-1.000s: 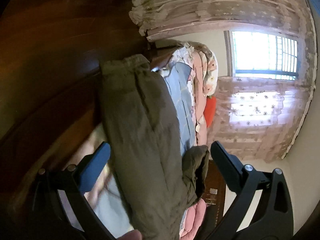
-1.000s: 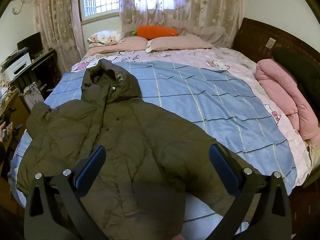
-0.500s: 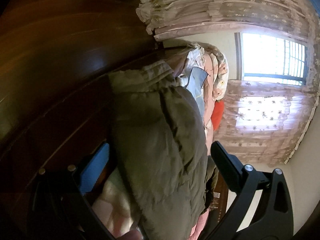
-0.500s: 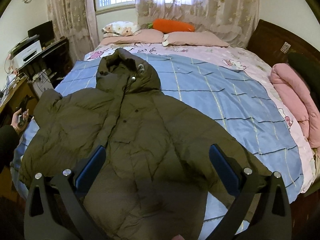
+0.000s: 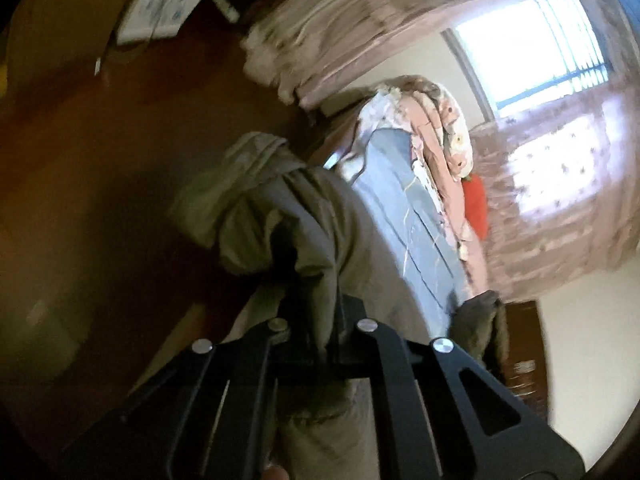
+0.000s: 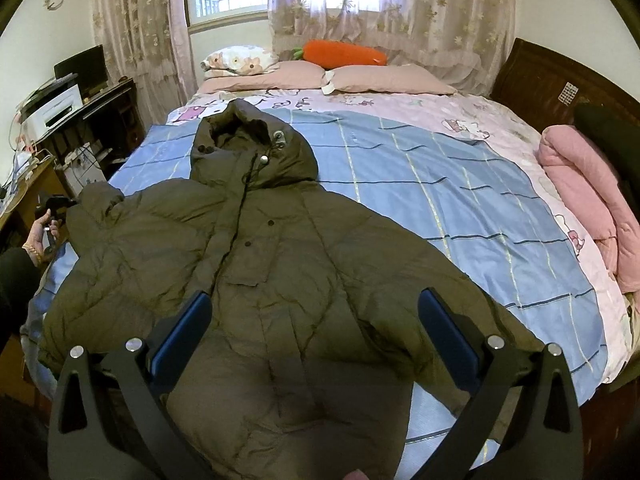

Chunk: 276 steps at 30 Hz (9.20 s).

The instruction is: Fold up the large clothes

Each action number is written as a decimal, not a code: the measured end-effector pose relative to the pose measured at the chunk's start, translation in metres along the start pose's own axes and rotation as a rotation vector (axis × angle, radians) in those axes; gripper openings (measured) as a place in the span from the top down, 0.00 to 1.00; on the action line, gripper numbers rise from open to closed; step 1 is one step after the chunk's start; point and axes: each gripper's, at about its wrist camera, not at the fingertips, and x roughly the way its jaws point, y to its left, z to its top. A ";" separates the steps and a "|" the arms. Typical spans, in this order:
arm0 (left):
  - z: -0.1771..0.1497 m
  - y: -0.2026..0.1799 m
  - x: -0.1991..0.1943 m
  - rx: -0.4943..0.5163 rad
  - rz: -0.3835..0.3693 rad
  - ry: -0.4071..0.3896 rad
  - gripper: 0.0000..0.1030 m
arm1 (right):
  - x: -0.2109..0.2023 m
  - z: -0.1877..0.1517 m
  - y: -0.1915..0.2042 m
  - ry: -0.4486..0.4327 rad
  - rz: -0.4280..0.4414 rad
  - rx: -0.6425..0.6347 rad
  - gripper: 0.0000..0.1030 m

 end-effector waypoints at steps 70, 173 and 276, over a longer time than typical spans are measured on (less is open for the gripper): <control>-0.524 -0.422 0.011 1.128 0.218 0.110 0.02 | -0.116 -0.004 -0.121 -0.202 0.145 0.272 0.01; -0.566 -0.439 -0.217 0.992 0.392 0.016 0.02 | -0.038 -0.147 -0.294 0.029 -0.068 0.332 1.00; -0.514 -0.421 -0.259 0.871 0.293 0.070 0.02 | 0.035 0.030 -0.144 0.208 -0.054 -0.156 0.85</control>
